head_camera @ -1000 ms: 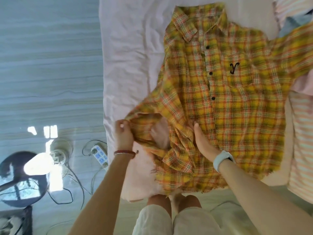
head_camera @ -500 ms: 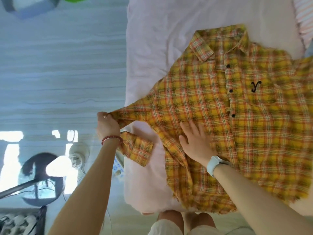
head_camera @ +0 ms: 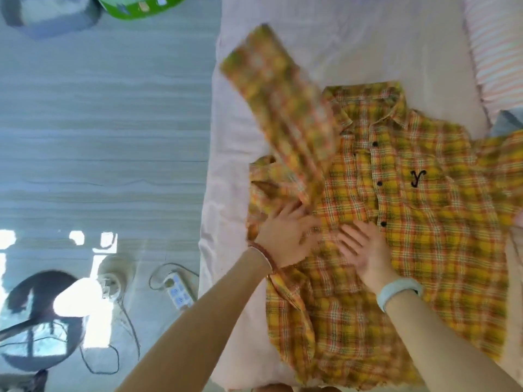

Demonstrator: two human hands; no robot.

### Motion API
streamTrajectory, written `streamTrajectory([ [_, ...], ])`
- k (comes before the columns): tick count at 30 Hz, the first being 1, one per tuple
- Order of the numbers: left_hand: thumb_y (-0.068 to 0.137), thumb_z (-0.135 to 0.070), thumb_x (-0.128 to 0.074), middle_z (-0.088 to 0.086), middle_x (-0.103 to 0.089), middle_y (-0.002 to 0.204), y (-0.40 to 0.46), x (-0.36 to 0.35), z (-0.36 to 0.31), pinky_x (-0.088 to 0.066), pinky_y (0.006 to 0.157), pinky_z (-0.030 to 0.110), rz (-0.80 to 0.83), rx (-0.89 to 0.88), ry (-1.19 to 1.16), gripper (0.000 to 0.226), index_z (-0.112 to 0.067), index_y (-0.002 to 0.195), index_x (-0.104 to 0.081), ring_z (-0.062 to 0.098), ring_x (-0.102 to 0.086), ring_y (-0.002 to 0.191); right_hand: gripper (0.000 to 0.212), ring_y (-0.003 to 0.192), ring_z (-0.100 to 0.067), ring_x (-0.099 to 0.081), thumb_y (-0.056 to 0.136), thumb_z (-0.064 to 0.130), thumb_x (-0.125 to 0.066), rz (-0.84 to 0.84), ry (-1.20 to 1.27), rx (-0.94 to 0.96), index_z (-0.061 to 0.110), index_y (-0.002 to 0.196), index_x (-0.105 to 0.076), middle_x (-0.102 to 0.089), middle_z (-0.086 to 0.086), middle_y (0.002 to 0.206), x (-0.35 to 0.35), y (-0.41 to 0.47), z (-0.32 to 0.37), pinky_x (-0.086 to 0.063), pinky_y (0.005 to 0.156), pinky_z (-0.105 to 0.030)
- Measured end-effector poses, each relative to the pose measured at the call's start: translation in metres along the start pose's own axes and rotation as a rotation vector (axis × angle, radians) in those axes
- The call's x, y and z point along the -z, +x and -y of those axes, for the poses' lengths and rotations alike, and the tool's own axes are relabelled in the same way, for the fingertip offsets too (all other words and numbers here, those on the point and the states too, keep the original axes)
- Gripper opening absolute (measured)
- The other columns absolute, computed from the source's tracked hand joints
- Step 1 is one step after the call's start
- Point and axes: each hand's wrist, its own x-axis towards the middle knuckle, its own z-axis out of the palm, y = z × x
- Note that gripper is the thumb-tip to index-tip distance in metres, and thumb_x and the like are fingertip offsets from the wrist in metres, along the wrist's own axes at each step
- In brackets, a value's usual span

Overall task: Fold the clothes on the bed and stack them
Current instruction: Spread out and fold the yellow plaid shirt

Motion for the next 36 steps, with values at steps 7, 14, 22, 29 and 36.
streamTrajectory([
  [7,0.092,-0.028,-0.046,0.003,-0.032,0.15,0.014,-0.041,0.017,-0.019,0.115,0.045,0.264,0.082,-0.03,0.026,-0.019,0.104,-0.067,0.024,-0.023,0.141,0.039,0.117,-0.027,-0.052,0.1,0.02,-0.033,-0.286,-0.066,0.083,0.01,0.138,-0.035,-0.046,-0.012,0.136,0.028,0.006,0.004,-0.036,0.101,-0.041],
  [14,0.082,-0.002,-0.052,0.02,-0.044,0.132,0.058,-0.019,0.044,-0.044,0.087,0.052,-0.356,0.403,0.165,0.044,-0.009,0.126,-0.051,0.04,-0.043,0.113,0.031,0.102,-0.021,-0.056,0.097,0.013,-0.046,-0.409,-0.06,0.156,0.004,0.126,-0.045,-0.053,-0.011,0.116,0.03,0.034,0.03,-0.047,0.084,-0.029],
  [22,0.081,0.008,-0.054,0.009,-0.045,0.118,0.074,0.004,0.075,-0.044,0.077,0.016,-0.535,0.336,-0.226,0.033,-0.006,0.108,-0.068,0.02,-0.053,0.089,0.018,0.074,-0.013,-0.047,0.094,0.028,-0.05,-0.368,0.286,0.009,0.016,0.106,-0.051,-0.05,-0.001,0.086,0.028,0.076,0.079,-0.041,0.067,-0.028],
  [29,0.081,0.002,-0.049,-0.01,-0.067,0.069,0.103,0.055,0.052,-0.048,0.061,0.016,-0.366,0.504,-0.829,0.03,-0.005,0.103,-0.068,0.01,-0.058,0.069,0.012,0.062,-0.015,-0.045,0.094,0.015,-0.045,-0.399,0.237,0.207,0.015,0.105,-0.05,-0.051,-0.003,0.079,0.045,0.065,0.116,-0.042,0.051,-0.026],
  [36,0.061,-0.071,-0.024,0.006,-0.072,0.084,0.138,0.099,0.045,-0.029,0.096,0.032,0.082,0.235,0.333,0.077,-0.028,0.106,-0.07,0.02,-0.057,0.084,0.035,0.106,-0.036,-0.045,0.042,0.044,-0.056,-0.329,0.242,0.105,0.031,0.072,-0.042,-0.045,-0.021,0.107,0.124,0.084,0.128,-0.034,0.105,-0.054],
])
